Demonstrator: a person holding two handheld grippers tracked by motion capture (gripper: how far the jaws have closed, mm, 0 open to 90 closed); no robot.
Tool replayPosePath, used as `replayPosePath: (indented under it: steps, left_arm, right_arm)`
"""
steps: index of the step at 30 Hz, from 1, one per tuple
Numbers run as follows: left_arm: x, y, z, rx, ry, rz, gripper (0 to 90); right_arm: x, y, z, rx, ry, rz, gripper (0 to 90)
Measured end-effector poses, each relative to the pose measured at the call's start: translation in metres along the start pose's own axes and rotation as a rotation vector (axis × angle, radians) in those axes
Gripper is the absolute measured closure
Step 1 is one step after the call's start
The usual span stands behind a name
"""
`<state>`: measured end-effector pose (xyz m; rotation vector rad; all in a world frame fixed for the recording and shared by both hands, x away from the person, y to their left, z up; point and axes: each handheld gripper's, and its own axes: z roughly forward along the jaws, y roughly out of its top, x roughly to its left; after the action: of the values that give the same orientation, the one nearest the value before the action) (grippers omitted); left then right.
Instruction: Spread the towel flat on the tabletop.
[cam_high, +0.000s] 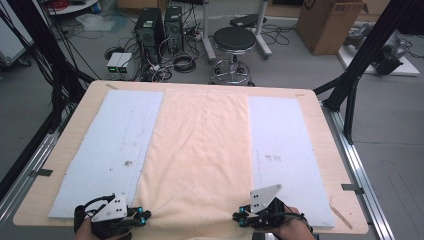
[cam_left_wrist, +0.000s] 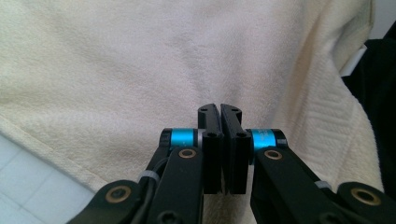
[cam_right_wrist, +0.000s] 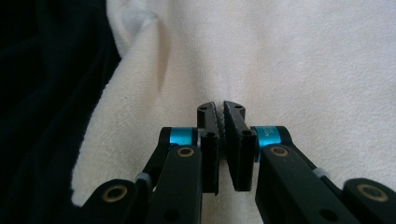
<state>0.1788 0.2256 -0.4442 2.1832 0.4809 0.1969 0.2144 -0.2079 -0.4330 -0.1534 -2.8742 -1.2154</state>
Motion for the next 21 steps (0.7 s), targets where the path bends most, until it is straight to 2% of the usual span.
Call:
replayPosePath:
  steps: [6, 12, 15, 18, 20, 21]
  left_arm:
    - [-0.006, -0.002, -0.002, 0.014, -0.029, 0.006, 87.1]
    - [-0.010, -0.004, -0.003, 0.019, -0.047, 0.003, 86.9]
    - [-0.009, -0.004, -0.004, 0.009, -0.061, -0.004, 86.1]
    - [-0.007, -0.004, -0.006, -0.011, -0.094, -0.012, 82.5]
    - [-0.007, -0.003, -0.008, -0.028, -0.095, -0.014, 78.0]
    - [-0.007, -0.002, -0.008, -0.030, -0.081, -0.013, 75.1]
  right_arm:
    - [0.009, -0.001, 0.001, 0.013, 0.038, -0.002, 85.0]
    - [0.012, -0.002, 0.003, 0.026, 0.073, -0.004, 84.2]
    - [0.011, -0.003, 0.004, 0.029, 0.095, 0.005, 79.7]
    - [0.011, -0.003, 0.002, 0.006, 0.113, 0.021, 75.1]
    - [0.013, -0.002, -0.001, -0.022, 0.096, 0.024, 70.7]
    - [0.014, -0.001, -0.002, -0.025, 0.085, 0.031, 70.7]
